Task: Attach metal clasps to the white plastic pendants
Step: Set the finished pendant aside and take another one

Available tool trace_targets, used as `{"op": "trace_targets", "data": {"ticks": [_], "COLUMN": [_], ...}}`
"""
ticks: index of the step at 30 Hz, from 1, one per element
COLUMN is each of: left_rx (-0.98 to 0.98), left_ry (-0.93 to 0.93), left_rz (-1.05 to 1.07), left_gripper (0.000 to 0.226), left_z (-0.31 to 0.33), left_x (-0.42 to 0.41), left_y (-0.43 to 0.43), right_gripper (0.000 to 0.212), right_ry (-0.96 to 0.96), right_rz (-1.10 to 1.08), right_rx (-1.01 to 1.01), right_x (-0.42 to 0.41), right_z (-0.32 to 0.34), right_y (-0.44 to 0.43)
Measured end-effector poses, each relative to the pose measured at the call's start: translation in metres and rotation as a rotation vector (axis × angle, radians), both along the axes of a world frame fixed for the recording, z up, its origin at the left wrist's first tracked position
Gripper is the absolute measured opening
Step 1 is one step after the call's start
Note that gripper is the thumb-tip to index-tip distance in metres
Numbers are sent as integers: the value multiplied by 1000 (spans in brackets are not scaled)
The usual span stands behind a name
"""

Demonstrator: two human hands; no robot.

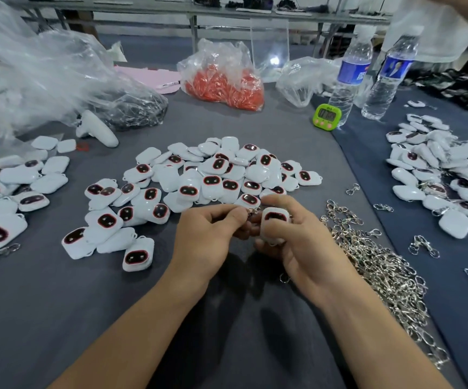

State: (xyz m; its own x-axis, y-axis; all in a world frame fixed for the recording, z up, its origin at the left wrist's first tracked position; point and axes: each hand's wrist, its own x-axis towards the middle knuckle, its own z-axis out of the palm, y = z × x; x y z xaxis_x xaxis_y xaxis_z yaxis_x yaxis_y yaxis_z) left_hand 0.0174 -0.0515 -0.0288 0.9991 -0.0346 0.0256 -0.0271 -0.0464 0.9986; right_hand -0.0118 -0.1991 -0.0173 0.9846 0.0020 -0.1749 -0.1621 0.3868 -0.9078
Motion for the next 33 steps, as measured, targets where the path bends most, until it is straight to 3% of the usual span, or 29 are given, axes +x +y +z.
{"op": "trace_targets", "data": {"ticks": [6,13,19,22,27,33], "left_rx": [-21,114,190,265,346,459], "left_ry": [-31,-124,-153,-231,-339,-392], "left_rz": [-17,25,38,19,34,137], "left_gripper": [23,16,16,21,26,24], "left_z": [2,1,4,8,12,7], "left_x": [-1,-3,-6,-8,-7,-7], "left_y": [1,3,3,6,7,7], "right_gripper": [13,31,27,13,5,14], "right_ry": [-3,-37,-36,-52,-82,-81], "right_rz": [-36,-128,-99,-63,-101,-124], "right_rx": [-118,-160,-143,-162,-287,-437], "right_x": [-2,-2,0,0,1,0], "right_z": [5,9,6,4,1,-3], "right_y": [2,3,2,3,3,4]}}
